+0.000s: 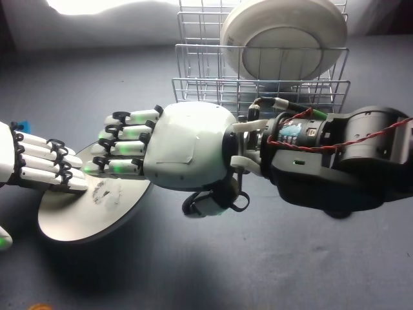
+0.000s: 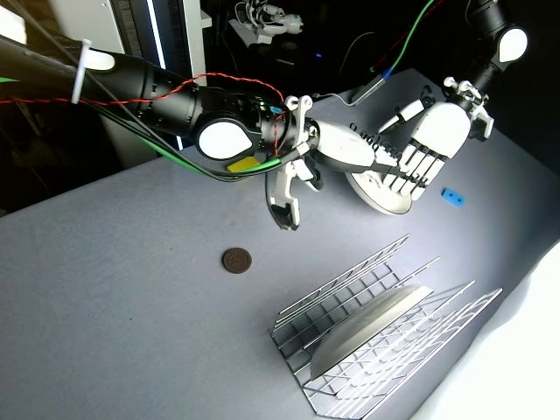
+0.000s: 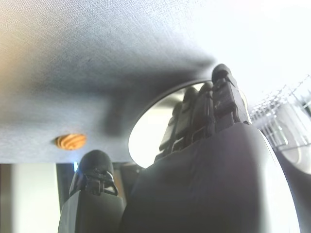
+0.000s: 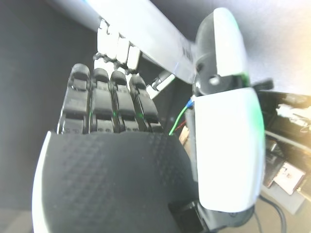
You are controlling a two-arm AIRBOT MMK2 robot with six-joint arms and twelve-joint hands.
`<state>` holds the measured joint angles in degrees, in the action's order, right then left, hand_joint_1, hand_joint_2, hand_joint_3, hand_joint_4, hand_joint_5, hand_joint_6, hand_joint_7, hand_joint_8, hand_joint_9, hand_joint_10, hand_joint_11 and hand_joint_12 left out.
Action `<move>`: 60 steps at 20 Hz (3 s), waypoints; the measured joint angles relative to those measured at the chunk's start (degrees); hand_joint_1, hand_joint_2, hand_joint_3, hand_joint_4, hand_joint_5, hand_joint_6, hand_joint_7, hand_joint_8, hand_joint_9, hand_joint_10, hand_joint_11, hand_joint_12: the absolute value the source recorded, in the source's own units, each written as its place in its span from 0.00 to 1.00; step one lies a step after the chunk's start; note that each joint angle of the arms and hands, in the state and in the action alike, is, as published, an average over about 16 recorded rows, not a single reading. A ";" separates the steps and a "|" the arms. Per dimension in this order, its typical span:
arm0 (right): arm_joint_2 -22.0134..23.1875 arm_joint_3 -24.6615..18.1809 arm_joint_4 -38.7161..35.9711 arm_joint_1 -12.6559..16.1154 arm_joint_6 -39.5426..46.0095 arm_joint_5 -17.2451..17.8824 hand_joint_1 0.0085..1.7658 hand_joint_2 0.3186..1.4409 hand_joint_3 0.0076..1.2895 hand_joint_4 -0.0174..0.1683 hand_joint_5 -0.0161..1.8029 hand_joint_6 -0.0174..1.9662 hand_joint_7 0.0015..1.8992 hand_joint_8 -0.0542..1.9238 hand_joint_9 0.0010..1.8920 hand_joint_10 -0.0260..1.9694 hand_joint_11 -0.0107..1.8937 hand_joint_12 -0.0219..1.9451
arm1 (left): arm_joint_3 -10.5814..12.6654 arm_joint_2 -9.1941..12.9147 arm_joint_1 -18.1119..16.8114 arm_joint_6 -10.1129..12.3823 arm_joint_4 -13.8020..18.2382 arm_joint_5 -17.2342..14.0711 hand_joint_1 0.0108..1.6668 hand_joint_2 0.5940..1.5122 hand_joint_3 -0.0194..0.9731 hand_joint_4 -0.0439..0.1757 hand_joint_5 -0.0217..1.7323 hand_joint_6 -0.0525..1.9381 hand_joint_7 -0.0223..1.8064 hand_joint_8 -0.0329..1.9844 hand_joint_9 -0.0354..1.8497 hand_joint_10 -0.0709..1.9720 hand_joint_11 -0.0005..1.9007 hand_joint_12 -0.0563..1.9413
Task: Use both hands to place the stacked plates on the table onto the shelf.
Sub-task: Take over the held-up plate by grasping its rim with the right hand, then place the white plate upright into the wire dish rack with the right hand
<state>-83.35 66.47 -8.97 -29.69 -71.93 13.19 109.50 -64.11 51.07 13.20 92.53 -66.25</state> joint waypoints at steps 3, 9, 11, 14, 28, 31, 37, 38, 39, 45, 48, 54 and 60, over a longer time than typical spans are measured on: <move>-2.26 1.83 1.60 -0.44 -0.05 0.42 0.65 0.62 0.00 0.11 0.03 0.03 0.01 0.04 0.01 0.02 0.02 0.06 | 0.00 0.00 0.00 0.00 0.00 0.01 0.00 0.65 0.03 0.16 0.00 0.01 0.02 0.01 0.01 0.01 0.01 0.03; -6.39 5.16 4.05 -1.18 -0.16 1.70 0.71 0.65 0.00 0.11 0.07 0.03 0.05 0.04 0.05 0.03 0.02 0.24 | 0.00 -0.01 -0.02 0.00 0.00 0.01 0.00 0.65 0.03 0.16 0.00 0.01 0.02 0.01 0.01 0.01 0.01 0.03; -7.61 6.08 4.52 -1.31 -0.19 2.16 0.72 0.66 0.00 0.11 0.09 0.03 0.08 0.04 0.08 0.03 0.02 0.32 | 0.00 -0.01 -0.04 0.00 0.01 0.01 0.00 0.65 0.03 0.16 0.00 0.01 0.02 0.01 0.01 0.01 0.01 0.03; -9.13 7.11 5.15 -1.43 -0.20 2.92 0.73 0.67 0.00 0.11 0.15 0.03 0.14 0.04 0.13 0.04 0.02 0.45 | 0.00 -0.01 -0.06 0.00 0.01 0.01 0.00 0.65 0.03 0.16 0.00 0.01 0.02 0.01 0.01 0.01 0.01 0.03; -11.60 9.15 5.69 -2.11 -0.45 7.79 0.70 0.61 0.00 0.08 0.45 0.27 0.48 0.24 0.53 0.16 0.37 0.61 | 0.43 -0.22 -1.42 0.20 1.02 -0.11 0.00 0.65 0.03 0.16 0.00 0.01 0.02 0.01 0.01 0.01 0.01 0.03; -11.63 9.26 5.63 -2.14 -0.55 8.51 0.70 0.59 0.00 0.08 0.48 0.32 0.51 0.29 0.59 0.16 0.44 0.58 | 0.89 -0.45 -2.53 0.36 1.61 -0.30 0.00 0.65 0.03 0.16 0.00 0.01 0.02 0.01 0.01 0.02 0.01 0.03; -11.40 9.24 5.64 -2.14 -0.68 8.82 0.70 0.55 0.00 0.11 0.51 0.33 0.56 0.33 0.66 0.12 0.48 0.58 | 2.74 -0.98 -6.44 1.14 2.45 -0.60 0.00 0.65 0.03 0.18 0.01 0.02 0.02 0.01 0.02 0.02 0.01 0.03; -11.24 9.17 5.65 -2.14 -0.68 8.81 0.70 0.55 0.00 0.12 0.52 0.33 0.56 0.33 0.67 0.11 0.48 0.58 | 3.19 -1.06 -7.34 1.42 2.52 -0.71 0.00 0.64 0.03 0.19 0.01 0.02 0.02 0.01 0.02 0.03 0.01 0.03; -11.03 9.05 5.67 -2.14 -0.64 8.78 0.70 0.55 0.00 0.13 0.52 0.33 0.56 0.33 0.67 0.10 0.48 0.58 | 3.66 -1.15 -8.29 1.73 2.56 -0.85 0.00 0.64 0.03 0.19 0.01 0.02 0.02 0.01 0.02 0.03 0.01 0.03; -7.73 6.40 5.75 -1.53 0.97 7.82 0.70 0.55 0.00 0.16 0.52 0.33 0.56 0.33 0.68 0.09 0.46 0.60 | 6.34 -1.38 -14.36 4.20 2.63 -2.10 0.00 0.64 0.03 0.21 0.01 0.03 0.02 0.01 0.02 0.04 0.01 0.03; -4.60 3.80 5.79 -0.33 2.81 6.43 0.70 0.55 0.00 0.19 0.53 0.33 0.57 0.34 0.68 0.09 0.45 0.60 | 7.10 -1.15 -17.66 5.44 2.56 -2.83 0.00 0.64 0.03 0.21 0.01 0.03 0.02 0.01 0.03 0.04 0.01 0.02; 3.36 -3.33 5.84 3.48 6.82 2.26 0.70 0.55 0.00 0.22 0.56 0.34 0.58 0.35 0.68 0.09 0.45 0.60 | 6.84 -0.45 -22.37 7.11 2.93 -4.50 0.00 0.64 0.03 0.22 0.02 0.03 0.02 0.01 0.03 0.04 0.01 0.02; 11.59 -9.77 5.82 9.02 12.57 -3.52 0.70 0.56 0.00 0.23 0.59 0.36 0.60 0.37 0.69 0.09 0.45 0.59 | 5.15 0.24 -24.41 6.78 3.18 -5.21 0.00 0.64 0.03 0.22 0.02 0.03 0.02 0.01 0.03 0.04 0.01 0.02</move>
<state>-71.76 56.70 -3.14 -20.68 -59.35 9.67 114.64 -63.86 26.66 19.97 95.70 -71.45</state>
